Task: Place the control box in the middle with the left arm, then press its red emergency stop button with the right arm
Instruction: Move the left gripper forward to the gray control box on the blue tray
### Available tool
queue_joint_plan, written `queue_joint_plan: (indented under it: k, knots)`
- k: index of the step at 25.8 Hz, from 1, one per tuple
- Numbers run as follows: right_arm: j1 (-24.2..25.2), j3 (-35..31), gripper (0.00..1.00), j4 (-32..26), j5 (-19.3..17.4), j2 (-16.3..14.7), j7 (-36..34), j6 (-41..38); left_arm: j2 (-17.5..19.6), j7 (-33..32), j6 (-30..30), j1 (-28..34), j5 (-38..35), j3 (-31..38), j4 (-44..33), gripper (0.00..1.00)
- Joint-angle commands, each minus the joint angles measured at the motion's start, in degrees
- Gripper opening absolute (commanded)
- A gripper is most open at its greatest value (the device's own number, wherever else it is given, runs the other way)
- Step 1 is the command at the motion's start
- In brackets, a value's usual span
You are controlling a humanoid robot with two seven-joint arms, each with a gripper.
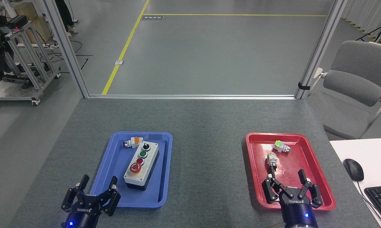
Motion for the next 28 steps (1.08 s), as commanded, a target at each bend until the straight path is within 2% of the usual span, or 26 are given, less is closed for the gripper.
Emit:
queue_joint_plan:
  k: [1, 6, 11, 16, 20, 28]
  knots:
    - [0.1, 0.2, 0.98, 0.0, 0.3, 0.4, -0.2, 0.3, -0.1, 0.3, -5.3, 1.6, 0.4, -1.9, -0.4, 0.99]
    - [0.1, 0.2, 0.98, 0.0, 0.3, 0.4, -0.2, 0.6, -0.3, -0.1, -5.3, -0.2, -5.6, -5.3, 0.2, 0.98]
    - [0.2, 0.2, 0.98, 0.0, 0.3, 0.3, -0.2, 0.6, -0.1, -0.9, -5.7, -1.1, -6.1, -8.7, 1.5, 0.98]
    - [0.2, 0.2, 0.98, 0.0, 0.3, 0.3, -0.2, 0.6, -0.5, -5.2, -4.2, -6.8, -6.2, -9.5, 10.4, 0.99]
    - [0.7, 0.2, 0.98, 0.0, 0.3, 0.1, -0.2, 0.6, -0.4, -5.7, -2.3, -11.9, -6.1, -9.5, 15.5, 0.99]
    - [0.7, 0.1, 0.98, 0.0, 0.3, -0.1, -0.3, 0.5, -0.3, -5.7, -1.8, -13.5, -6.3, -9.5, 20.4, 0.99]
